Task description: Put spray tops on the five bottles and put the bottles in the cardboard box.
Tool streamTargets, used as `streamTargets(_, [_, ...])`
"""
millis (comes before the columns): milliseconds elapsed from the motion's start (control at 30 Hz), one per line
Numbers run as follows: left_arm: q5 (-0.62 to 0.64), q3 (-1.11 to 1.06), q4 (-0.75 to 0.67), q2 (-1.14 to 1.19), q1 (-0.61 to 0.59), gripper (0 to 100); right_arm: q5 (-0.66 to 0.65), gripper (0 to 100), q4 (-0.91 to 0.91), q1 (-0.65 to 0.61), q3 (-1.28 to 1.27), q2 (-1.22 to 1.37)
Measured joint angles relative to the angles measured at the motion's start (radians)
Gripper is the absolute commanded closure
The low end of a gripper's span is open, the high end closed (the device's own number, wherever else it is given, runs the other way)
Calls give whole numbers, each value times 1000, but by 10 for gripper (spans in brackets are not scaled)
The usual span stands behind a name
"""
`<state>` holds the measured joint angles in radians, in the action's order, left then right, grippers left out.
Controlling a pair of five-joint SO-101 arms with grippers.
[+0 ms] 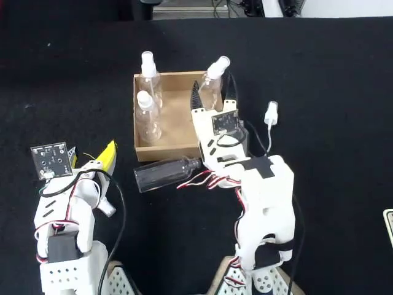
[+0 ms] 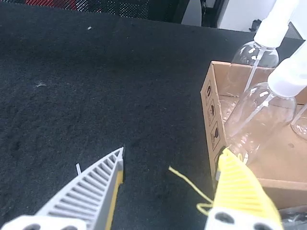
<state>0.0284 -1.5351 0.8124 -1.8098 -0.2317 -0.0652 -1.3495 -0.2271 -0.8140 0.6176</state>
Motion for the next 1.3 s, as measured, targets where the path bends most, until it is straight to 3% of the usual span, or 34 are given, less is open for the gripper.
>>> streamTargets(733, [0, 0, 0, 0, 0, 711, 0, 711, 121, 0, -41, -126])
streamTargets(933, [0, 0, 0, 0, 0, 711, 0, 619, 123, 0, -41, -126])
streamTargets(1300, [0, 0, 0, 0, 0, 711, 0, 641, 124, 0, -48, -126])
